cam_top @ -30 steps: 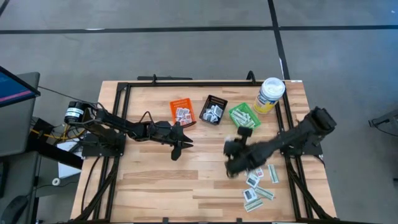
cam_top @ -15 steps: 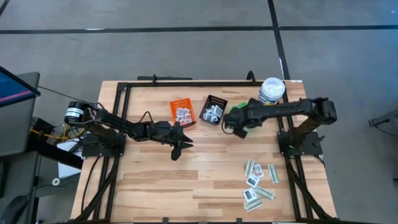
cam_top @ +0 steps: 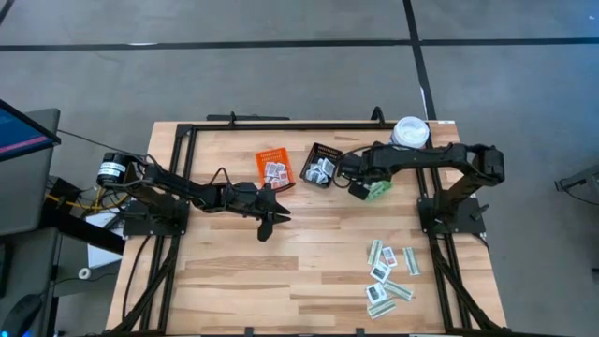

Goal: Pick & Place First Aid Supplies
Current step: Put the green bandage pack into the green basket

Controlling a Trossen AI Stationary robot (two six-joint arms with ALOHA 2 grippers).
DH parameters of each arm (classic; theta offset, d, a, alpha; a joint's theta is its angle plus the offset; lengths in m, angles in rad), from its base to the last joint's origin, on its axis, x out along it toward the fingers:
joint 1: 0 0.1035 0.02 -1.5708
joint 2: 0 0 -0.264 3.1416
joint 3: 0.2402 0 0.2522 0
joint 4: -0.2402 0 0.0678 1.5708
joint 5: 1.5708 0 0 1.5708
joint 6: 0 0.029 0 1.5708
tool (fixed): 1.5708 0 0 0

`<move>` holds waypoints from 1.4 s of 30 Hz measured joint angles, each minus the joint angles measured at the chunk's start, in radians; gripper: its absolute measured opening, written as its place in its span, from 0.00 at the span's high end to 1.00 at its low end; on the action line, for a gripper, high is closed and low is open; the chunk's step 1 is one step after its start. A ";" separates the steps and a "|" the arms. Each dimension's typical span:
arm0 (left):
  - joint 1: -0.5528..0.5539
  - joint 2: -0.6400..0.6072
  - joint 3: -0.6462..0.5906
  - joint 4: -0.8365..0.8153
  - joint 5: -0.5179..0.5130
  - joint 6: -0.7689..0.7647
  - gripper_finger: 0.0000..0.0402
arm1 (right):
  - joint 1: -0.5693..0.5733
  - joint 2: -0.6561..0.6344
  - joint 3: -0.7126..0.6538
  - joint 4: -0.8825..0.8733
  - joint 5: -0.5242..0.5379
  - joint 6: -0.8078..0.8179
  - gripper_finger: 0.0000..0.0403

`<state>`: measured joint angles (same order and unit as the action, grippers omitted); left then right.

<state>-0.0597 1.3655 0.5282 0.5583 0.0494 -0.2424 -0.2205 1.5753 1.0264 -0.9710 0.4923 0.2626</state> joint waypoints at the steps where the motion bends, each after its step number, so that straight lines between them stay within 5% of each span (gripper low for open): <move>1: 0.000 0.000 0.000 0.000 0.000 0.000 0.74 | 0.004 0.000 0.000 0.000 0.000 0.000 0.78; 14: 0.000 0.000 0.000 0.000 0.000 0.001 0.74 | 0.323 0.000 0.000 -0.091 -0.159 0.196 0.66; 19: 0.000 0.000 0.000 0.000 0.000 0.000 0.74 | 0.479 -0.001 0.000 -0.104 -0.431 0.283 0.67; 23: -0.001 0.000 0.000 0.000 0.000 -0.001 0.74 | 0.586 -0.002 -0.046 0.029 -0.551 0.319 0.67; 42: -0.001 0.000 0.000 0.001 0.000 -0.002 0.74 | 0.683 -0.003 -0.256 0.189 -0.481 0.633 0.66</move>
<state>-0.0605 1.3655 0.5282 0.5591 0.0494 -0.2440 0.4625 1.5724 0.7699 -0.7821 0.0117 0.8957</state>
